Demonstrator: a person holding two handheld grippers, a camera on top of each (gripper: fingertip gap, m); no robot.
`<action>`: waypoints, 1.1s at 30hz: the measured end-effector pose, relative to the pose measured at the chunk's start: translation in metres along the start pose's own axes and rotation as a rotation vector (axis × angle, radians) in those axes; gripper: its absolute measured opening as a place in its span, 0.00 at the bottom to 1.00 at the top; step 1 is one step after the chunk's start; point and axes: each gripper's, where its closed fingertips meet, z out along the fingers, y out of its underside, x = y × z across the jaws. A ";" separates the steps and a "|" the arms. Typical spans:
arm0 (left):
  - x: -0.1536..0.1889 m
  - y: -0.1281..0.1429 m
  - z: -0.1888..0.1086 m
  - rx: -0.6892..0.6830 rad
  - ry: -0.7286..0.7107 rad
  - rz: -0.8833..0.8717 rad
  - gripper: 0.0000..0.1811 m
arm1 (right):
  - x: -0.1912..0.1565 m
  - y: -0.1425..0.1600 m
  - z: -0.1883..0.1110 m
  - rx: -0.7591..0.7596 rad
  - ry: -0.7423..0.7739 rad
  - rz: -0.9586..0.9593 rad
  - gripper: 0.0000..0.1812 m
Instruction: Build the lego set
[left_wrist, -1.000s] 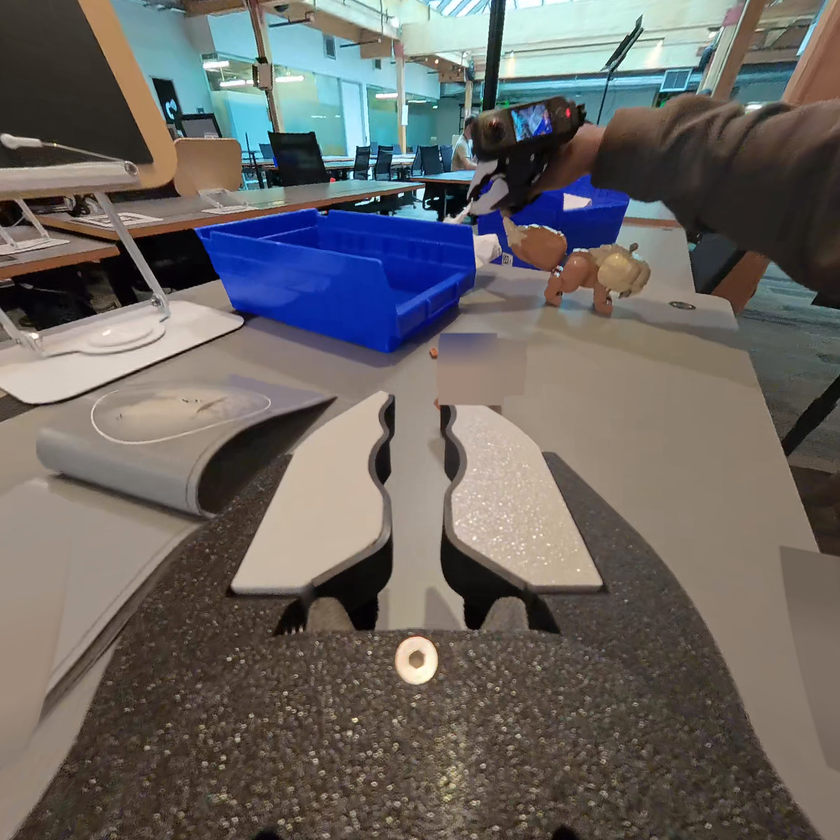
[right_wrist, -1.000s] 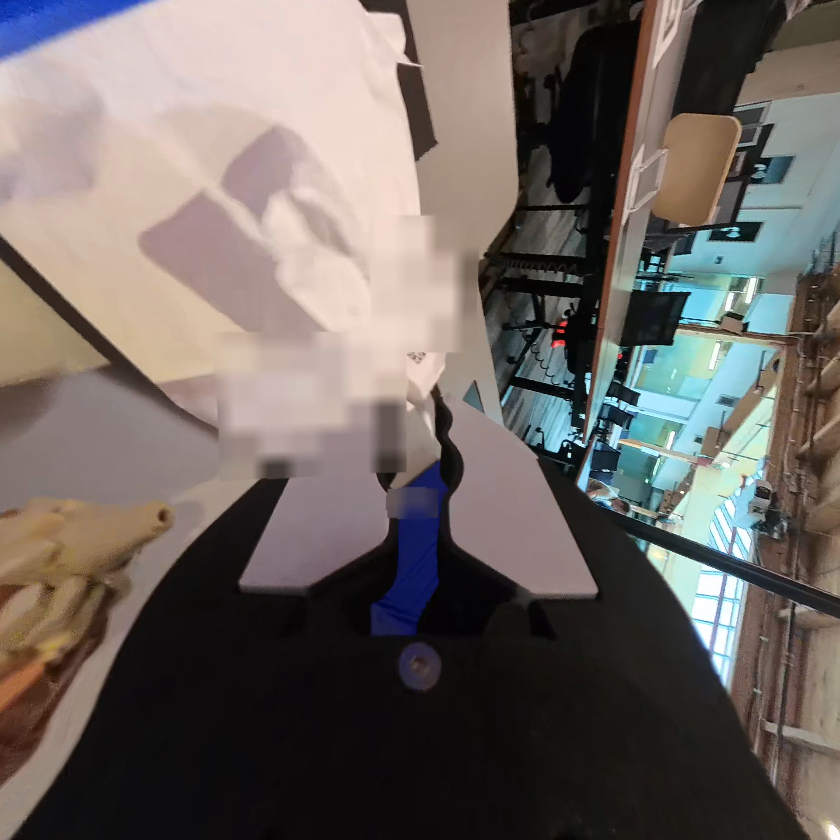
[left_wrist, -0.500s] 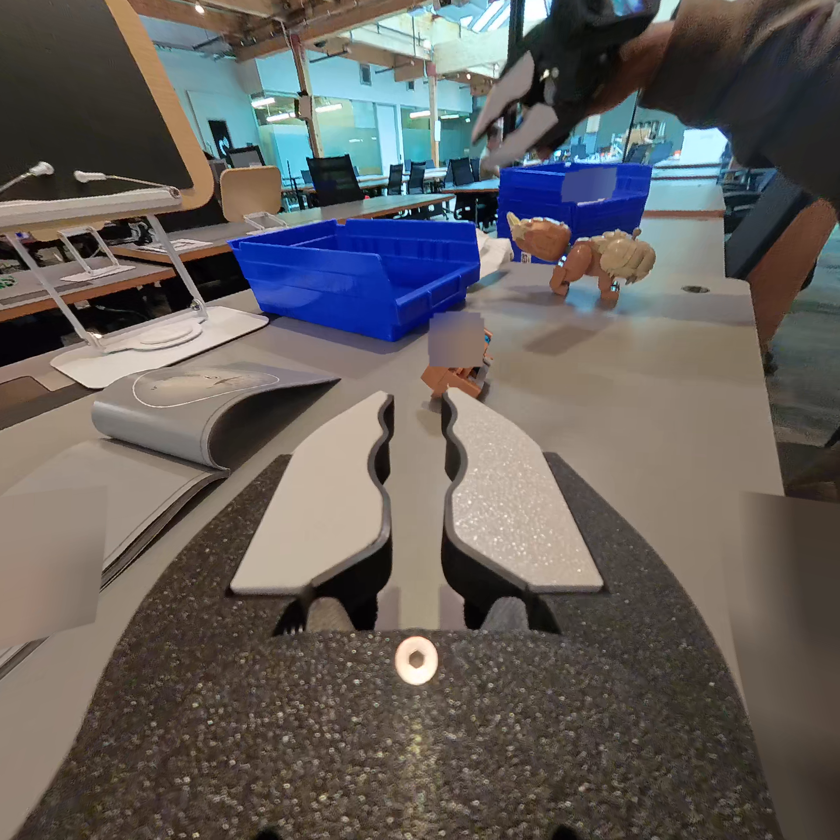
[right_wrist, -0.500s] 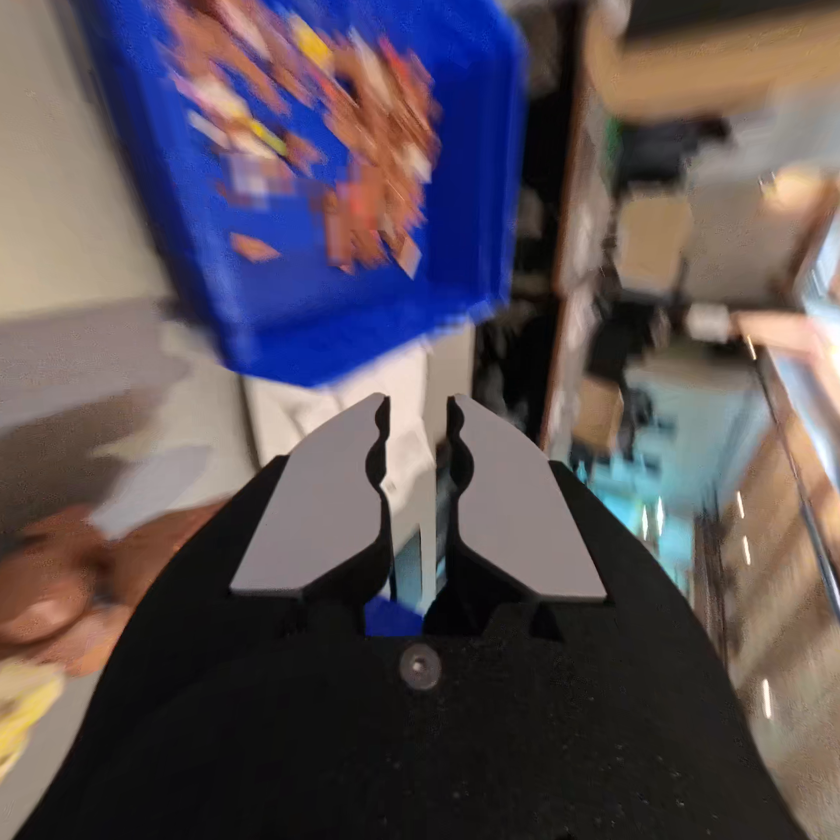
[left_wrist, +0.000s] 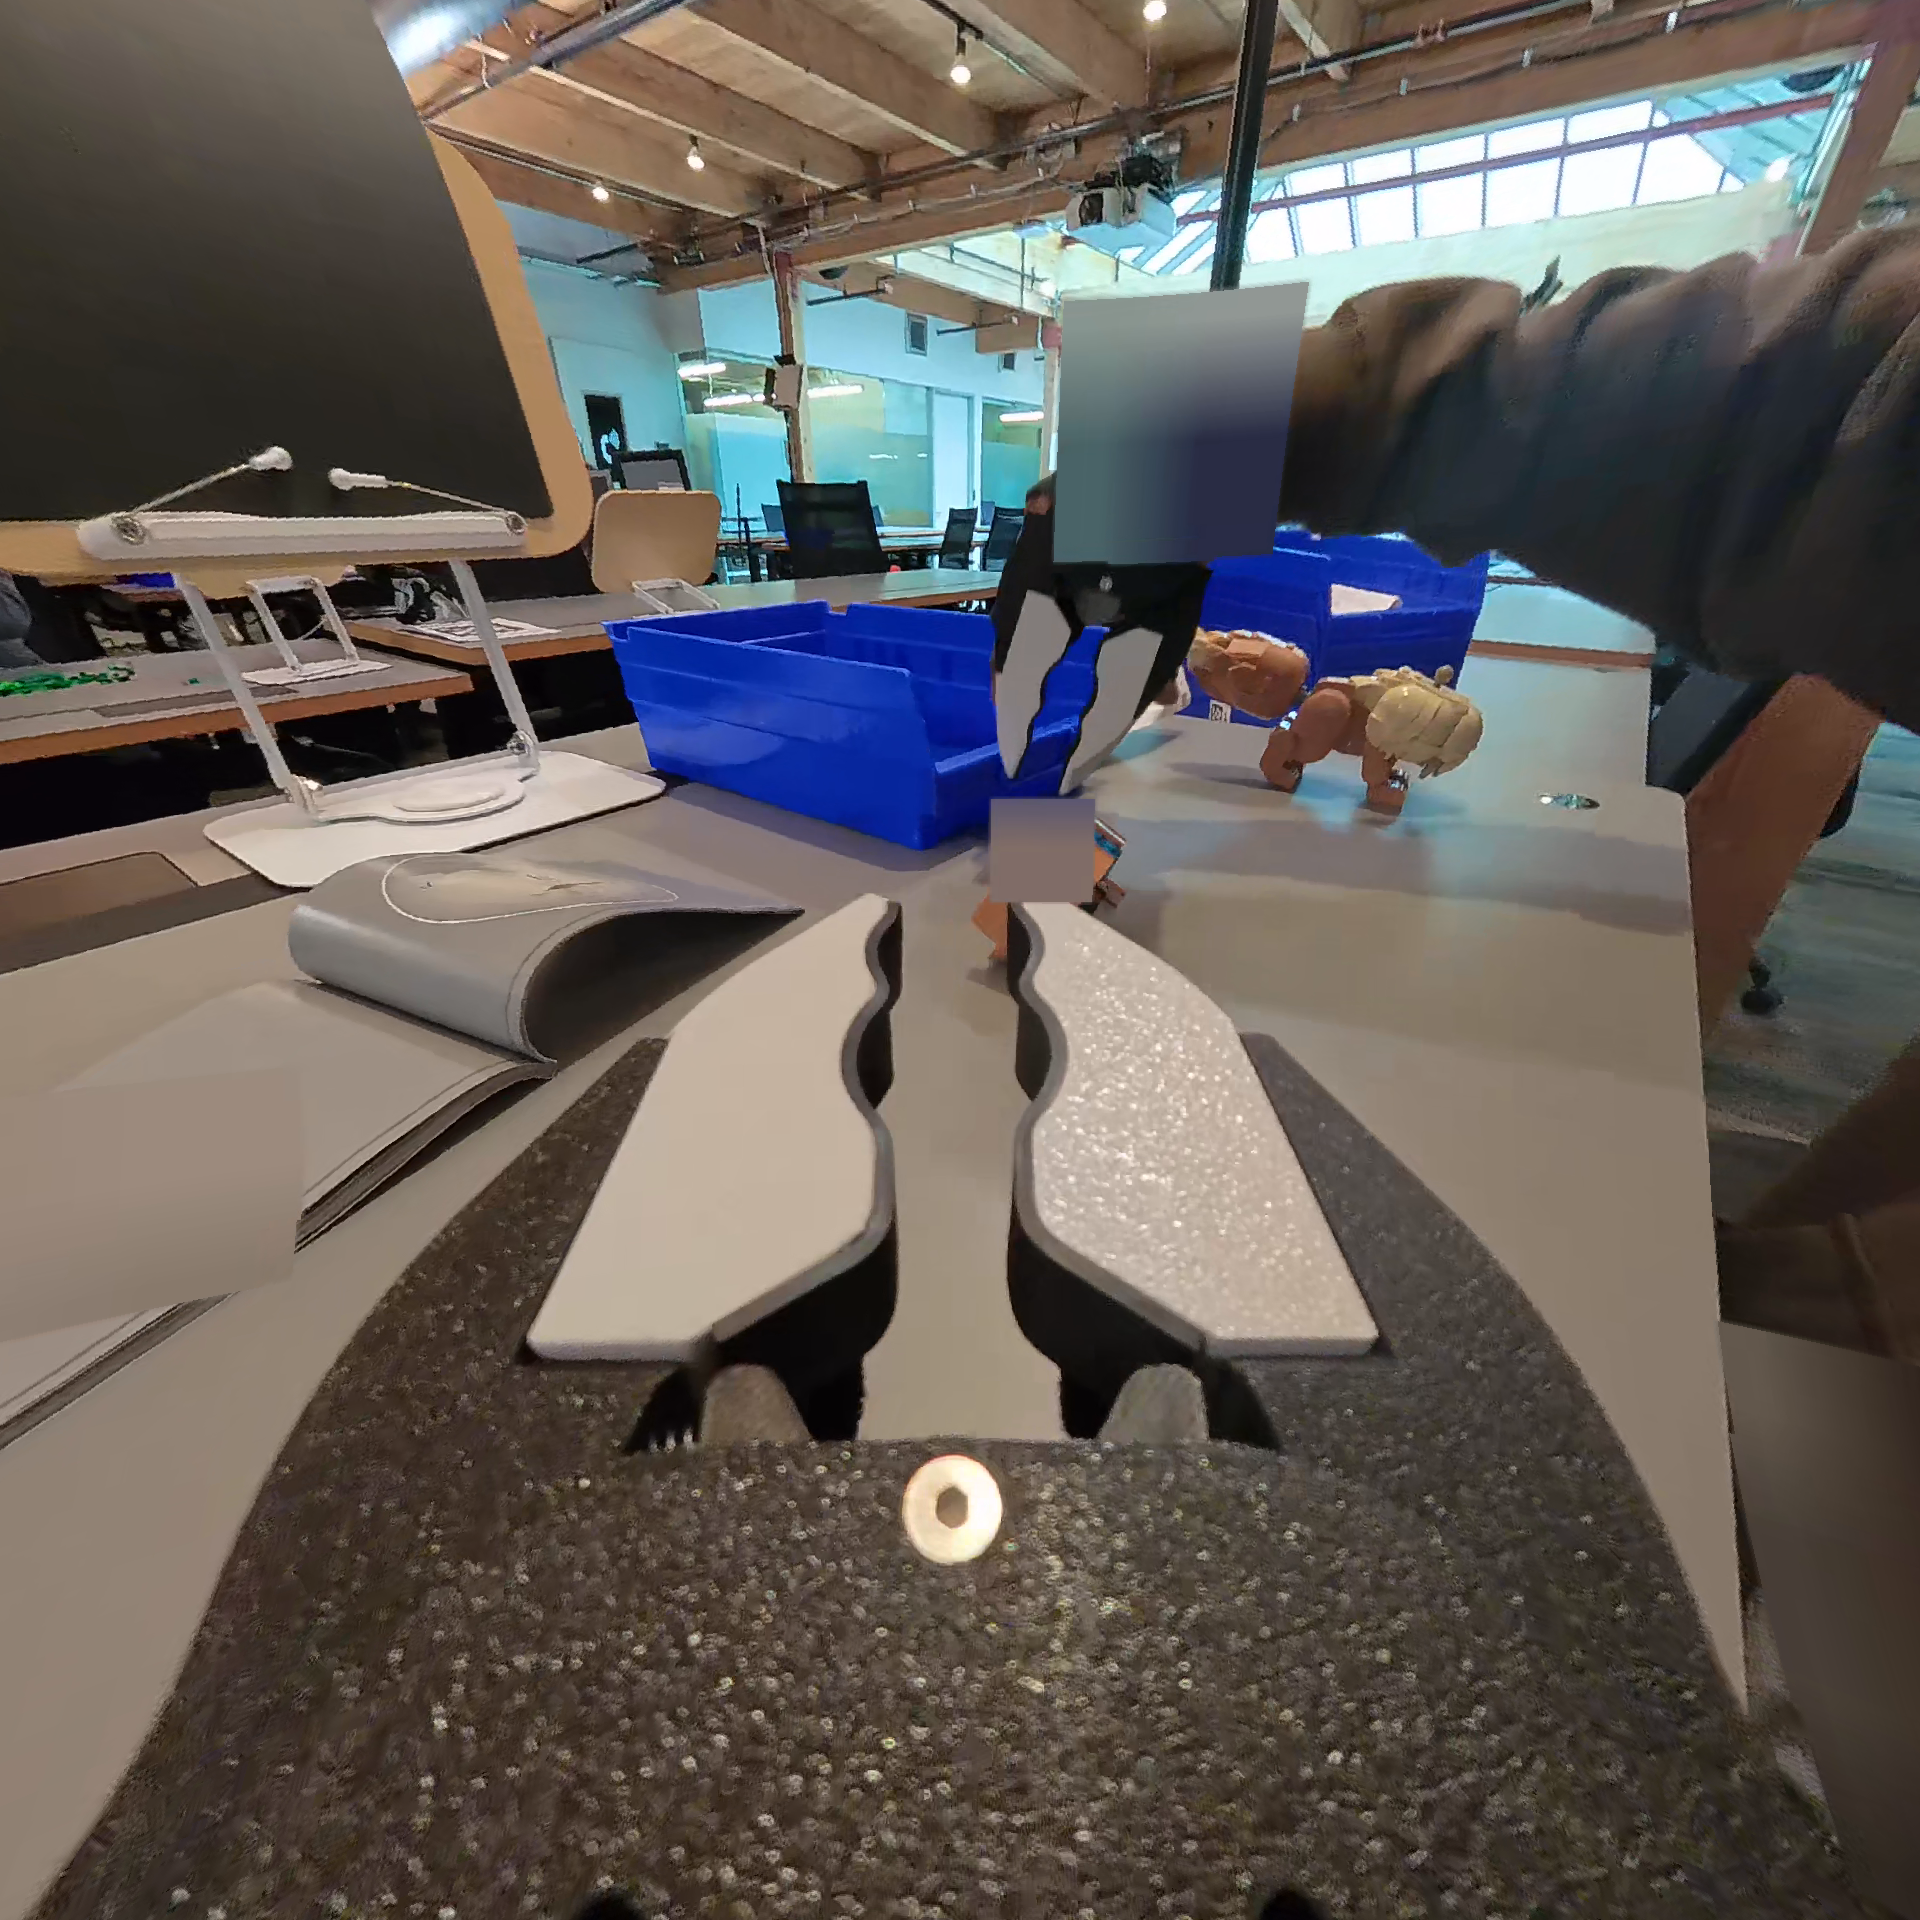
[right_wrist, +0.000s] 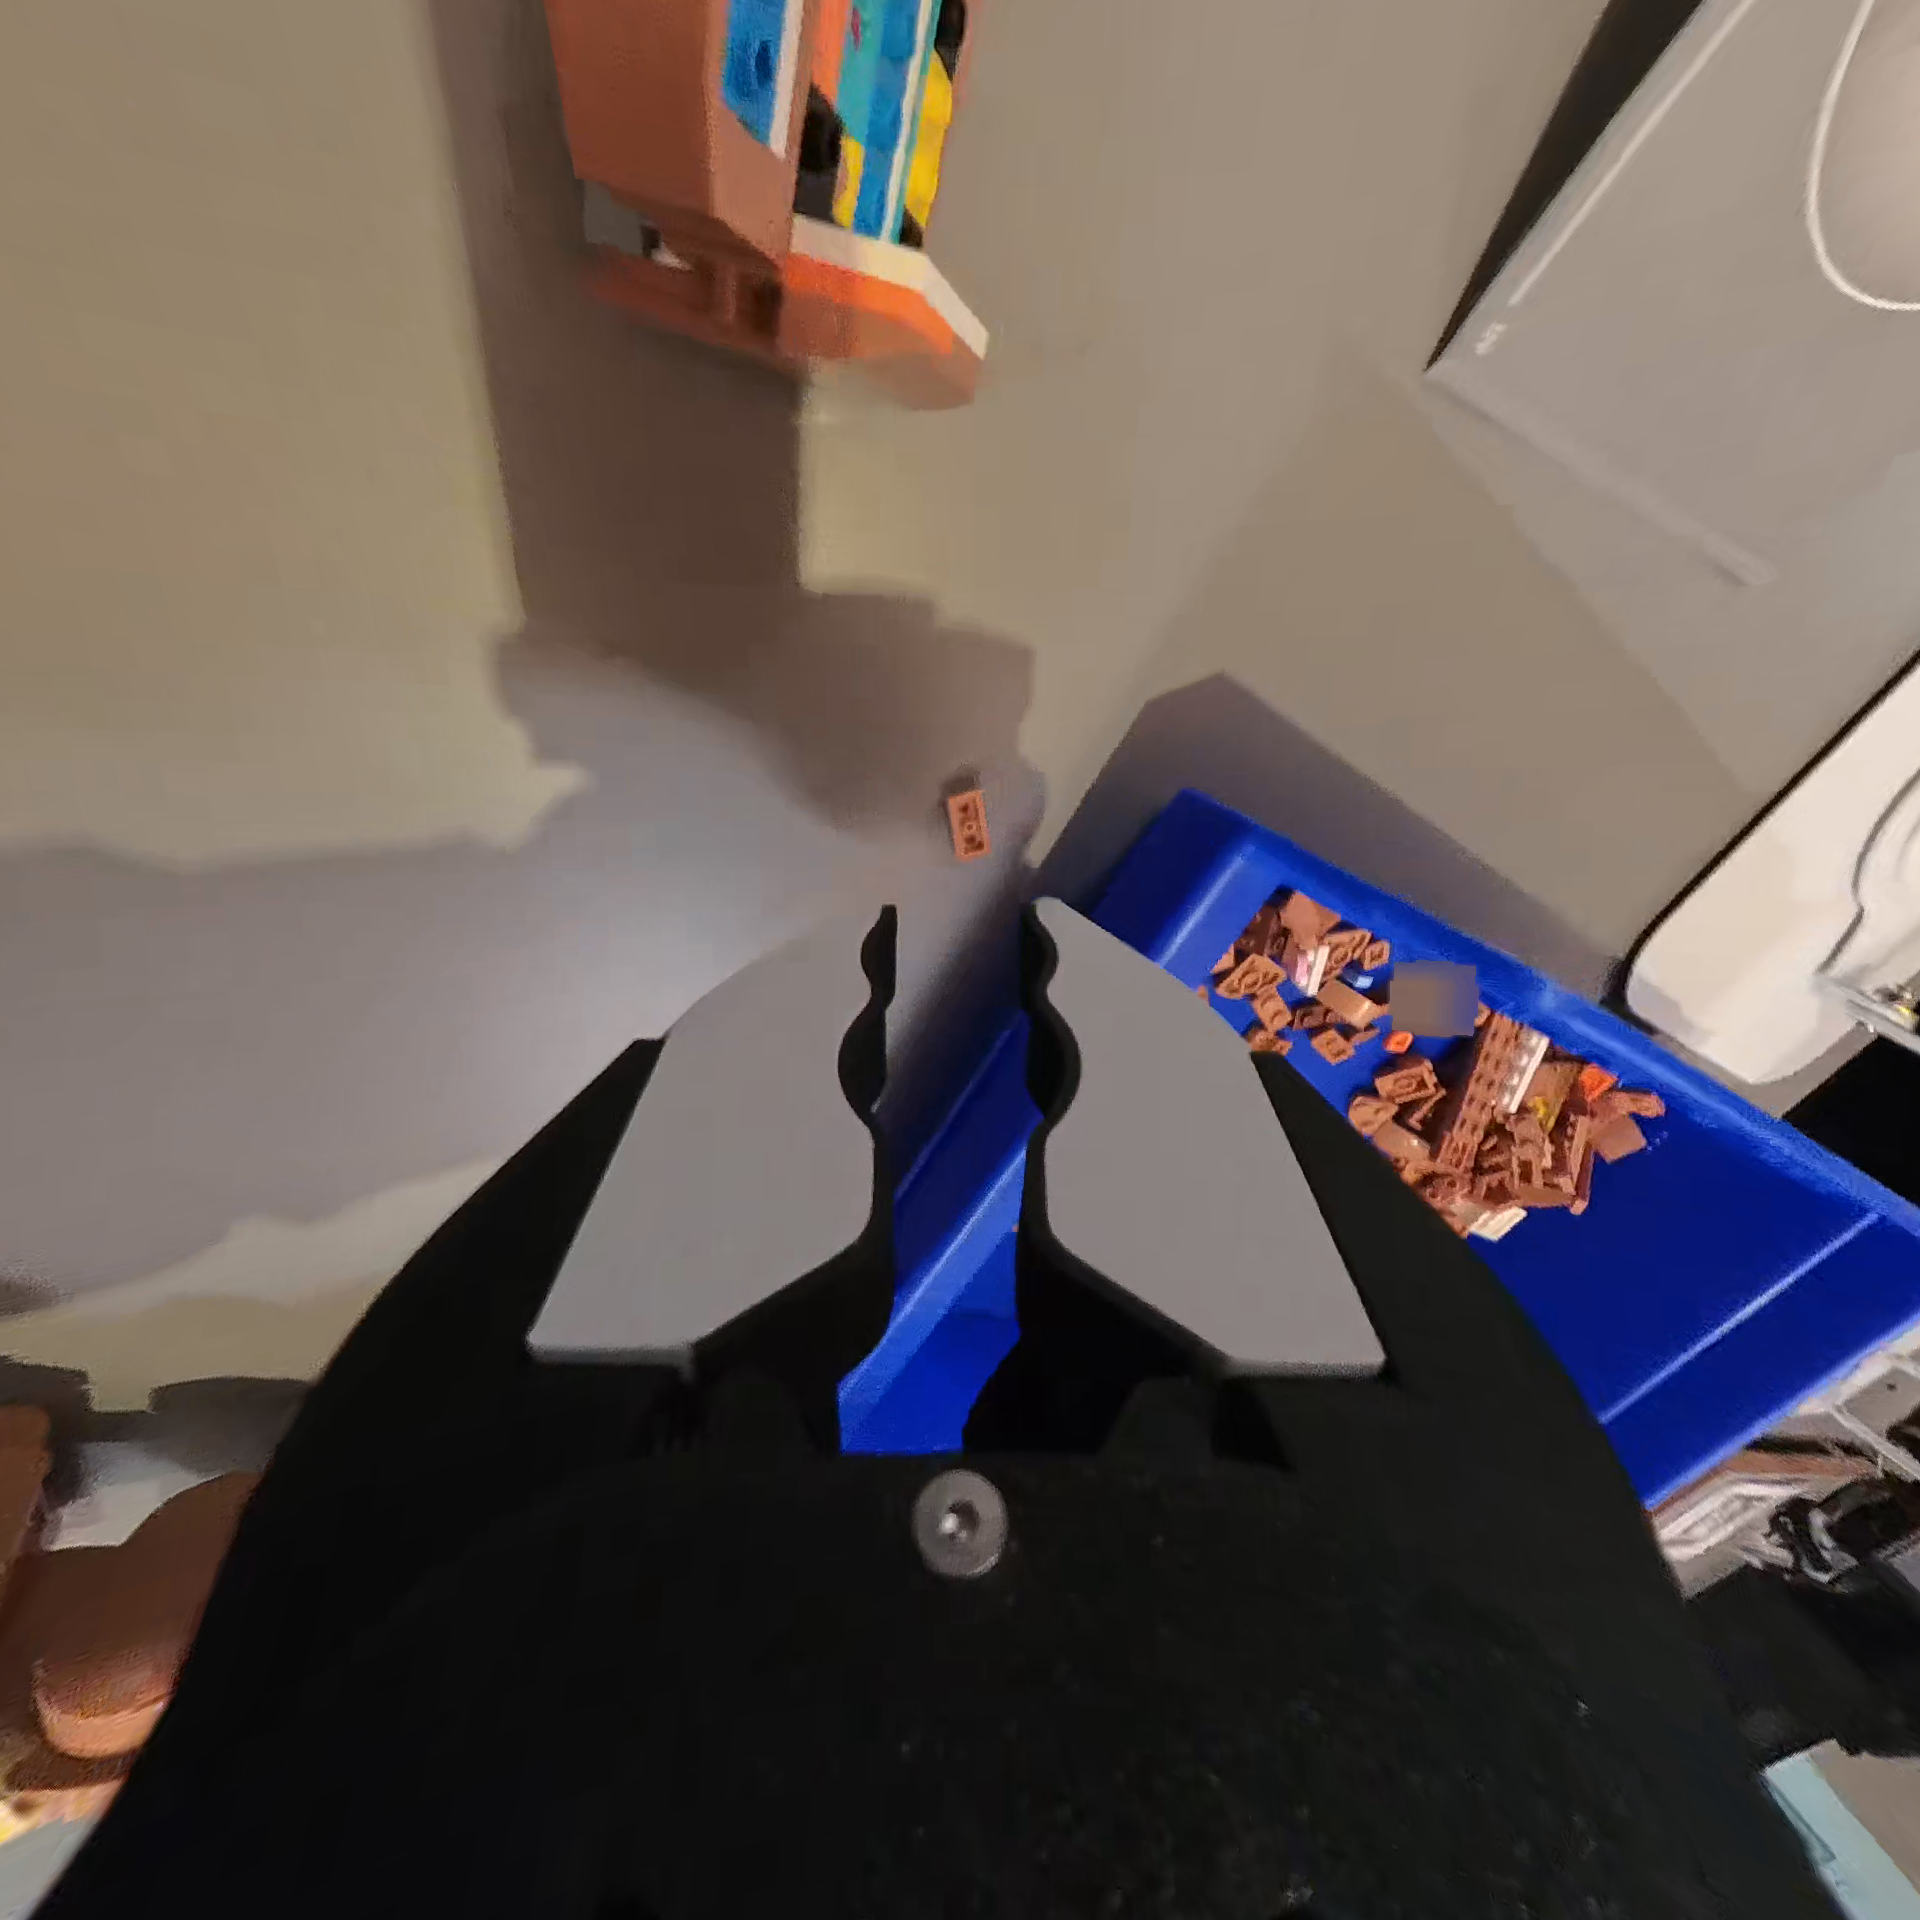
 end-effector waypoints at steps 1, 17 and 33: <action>-0.001 0.000 0.000 0.000 0.001 -0.010 0.10 | 0.001 -0.002 0.003 0.004 -0.008 -0.005 0.12; -0.002 -0.002 -0.003 0.018 -0.004 -0.020 0.10 | 0.003 -0.004 0.030 -0.080 -0.096 -0.121 0.09; 0.001 -0.008 -0.004 0.055 0.024 -0.052 0.10 | -0.001 -0.001 0.042 -0.193 -0.122 -0.213 0.11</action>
